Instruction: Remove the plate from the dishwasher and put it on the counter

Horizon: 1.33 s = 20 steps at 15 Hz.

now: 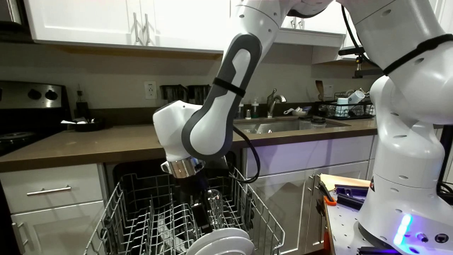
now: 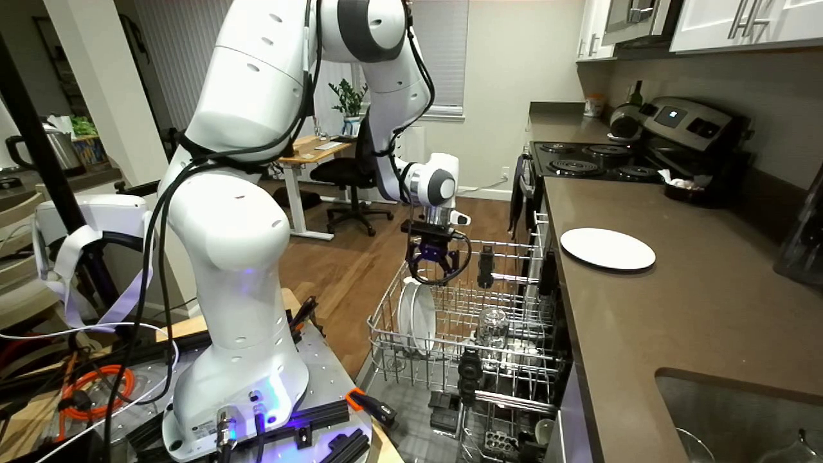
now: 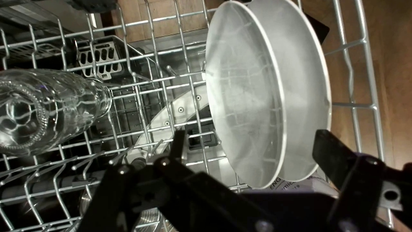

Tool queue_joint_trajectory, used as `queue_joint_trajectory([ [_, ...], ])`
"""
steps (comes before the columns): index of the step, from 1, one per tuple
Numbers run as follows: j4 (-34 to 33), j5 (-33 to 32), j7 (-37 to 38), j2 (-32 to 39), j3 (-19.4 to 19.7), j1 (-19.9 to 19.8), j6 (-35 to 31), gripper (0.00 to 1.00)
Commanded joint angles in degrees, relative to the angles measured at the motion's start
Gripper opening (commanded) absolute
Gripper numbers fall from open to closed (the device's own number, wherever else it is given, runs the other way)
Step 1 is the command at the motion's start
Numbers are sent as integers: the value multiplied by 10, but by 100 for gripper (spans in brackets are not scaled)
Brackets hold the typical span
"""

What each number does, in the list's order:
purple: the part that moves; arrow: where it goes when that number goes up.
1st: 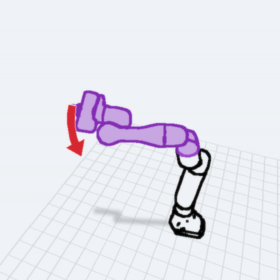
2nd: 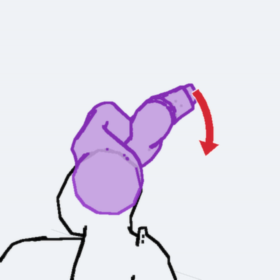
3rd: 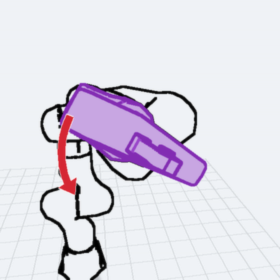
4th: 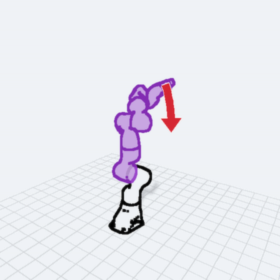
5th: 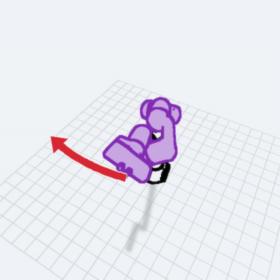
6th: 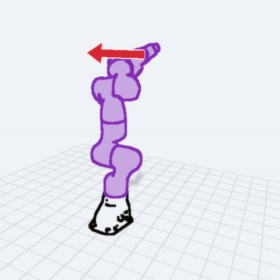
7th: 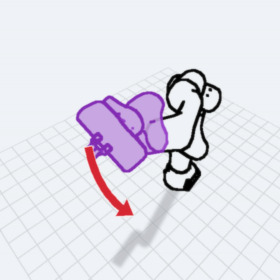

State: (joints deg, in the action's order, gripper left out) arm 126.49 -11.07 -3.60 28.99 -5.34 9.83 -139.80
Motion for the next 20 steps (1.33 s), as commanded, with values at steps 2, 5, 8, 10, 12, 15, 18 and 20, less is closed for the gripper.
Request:
queue_joint_trajectory([
  [2,-5,-7,-27,40,1,-11,-52,100],
  [5,-7,-14,-27,65,8,-7,-75,100],
  [8,-14,-13,-27,85,10,-6,-64,74],
  [10,-20,-9,-25,89,10,-7,-50,60],
  [12,-27,1,-31,87,3,-15,-36,47],
  [15,-33,15,-39,84,-7,-27,-19,27],
  [18,-36,36,-50,73,-21,-43,5,9],
  [20,-39,54,-61,61,-29,-54,23,6],
])
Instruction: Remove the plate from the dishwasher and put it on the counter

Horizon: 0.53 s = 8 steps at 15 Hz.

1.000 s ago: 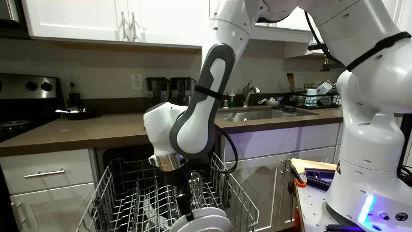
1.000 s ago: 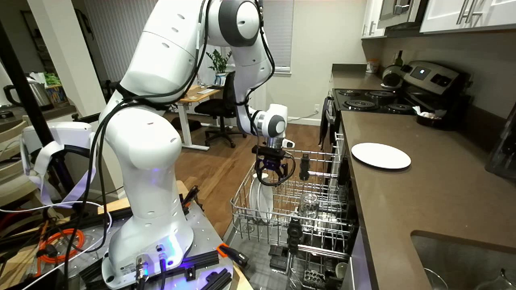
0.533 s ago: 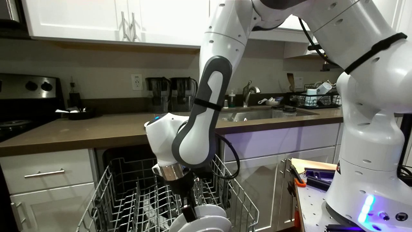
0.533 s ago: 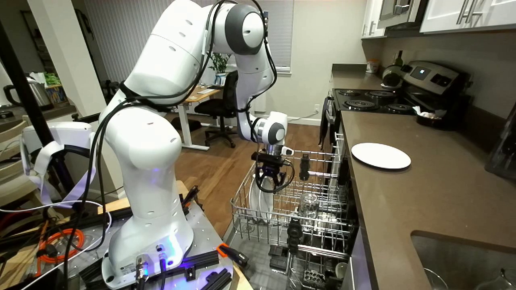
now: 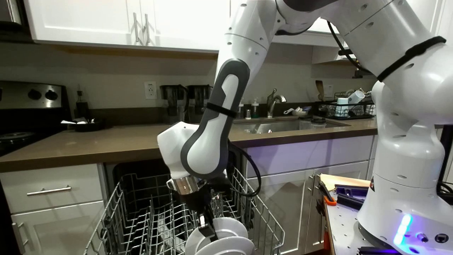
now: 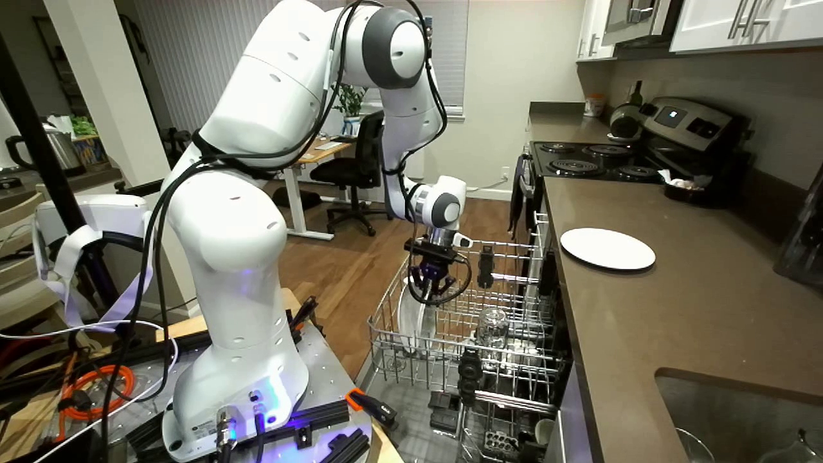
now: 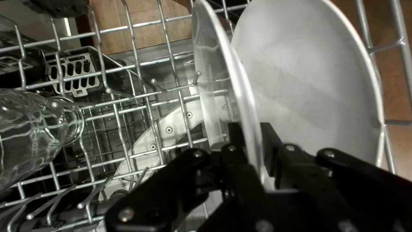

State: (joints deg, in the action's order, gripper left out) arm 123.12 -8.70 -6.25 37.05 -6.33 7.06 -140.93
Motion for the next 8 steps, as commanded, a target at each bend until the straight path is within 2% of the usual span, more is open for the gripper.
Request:
queue_joint_trajectory([
  [1,-7,38,-42,-24,-24,-31,42,6],
  [2,-9,46,-47,-32,-26,-37,54,9],
  [8,-17,86,-75,-85,-36,-57,115,9],
])
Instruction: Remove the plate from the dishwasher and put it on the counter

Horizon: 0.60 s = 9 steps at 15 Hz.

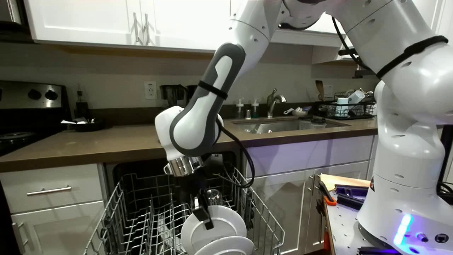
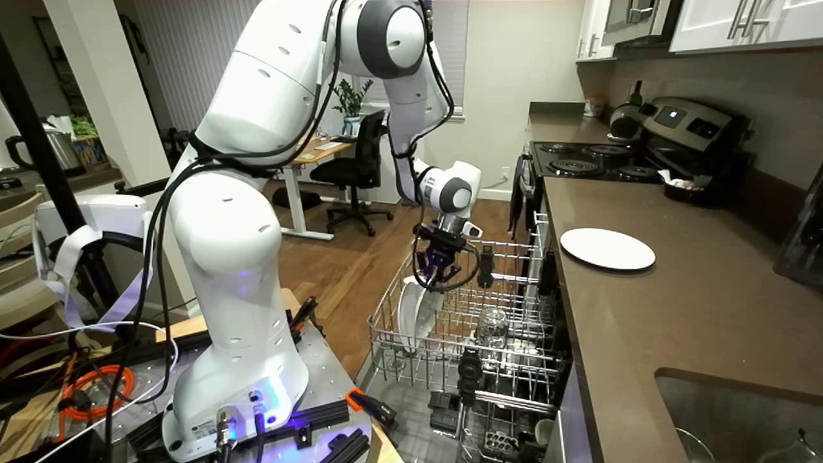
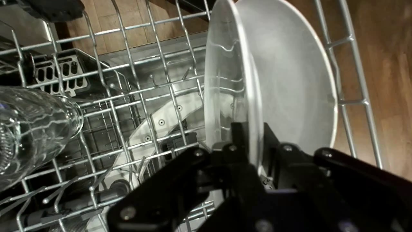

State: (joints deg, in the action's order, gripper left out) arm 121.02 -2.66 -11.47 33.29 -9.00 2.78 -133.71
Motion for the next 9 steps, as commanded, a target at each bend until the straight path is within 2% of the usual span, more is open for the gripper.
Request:
queue_joint_trajectory([
  [1,4,27,-22,-59,-8,-13,50,9],
  [5,24,12,-7,-122,-3,5,44,9],
  [9,45,-33,16,-187,8,31,24,9],
])
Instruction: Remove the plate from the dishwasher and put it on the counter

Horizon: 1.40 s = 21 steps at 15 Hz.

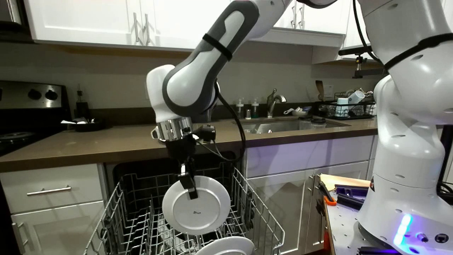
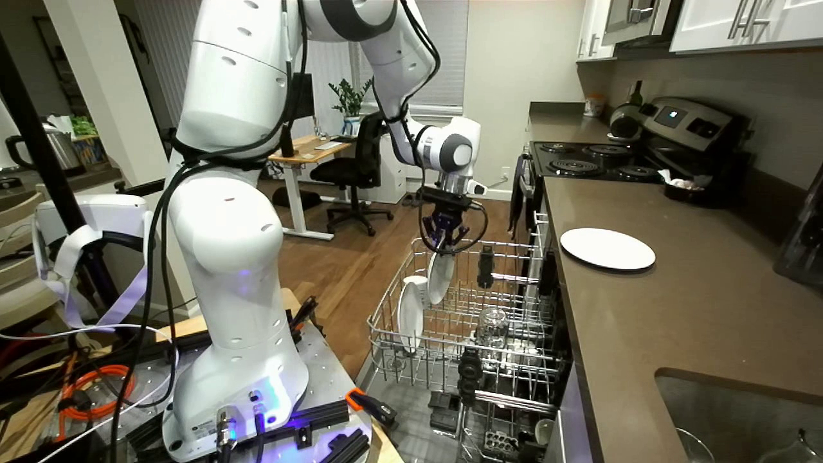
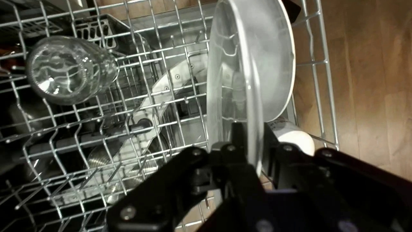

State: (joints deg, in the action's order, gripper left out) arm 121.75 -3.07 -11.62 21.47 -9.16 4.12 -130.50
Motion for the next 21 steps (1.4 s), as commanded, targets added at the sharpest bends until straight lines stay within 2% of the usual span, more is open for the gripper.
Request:
queue_joint_trajectory([
  [1,40,-39,22,-82,11,23,-8,9],
  [5,61,-136,87,-121,22,52,-38,9],
  [11,74,-358,271,-119,46,94,-110,9],
  [17,64,-520,438,-117,49,107,-78,9],
  [21,53,-578,499,-109,42,101,-53,9],
])
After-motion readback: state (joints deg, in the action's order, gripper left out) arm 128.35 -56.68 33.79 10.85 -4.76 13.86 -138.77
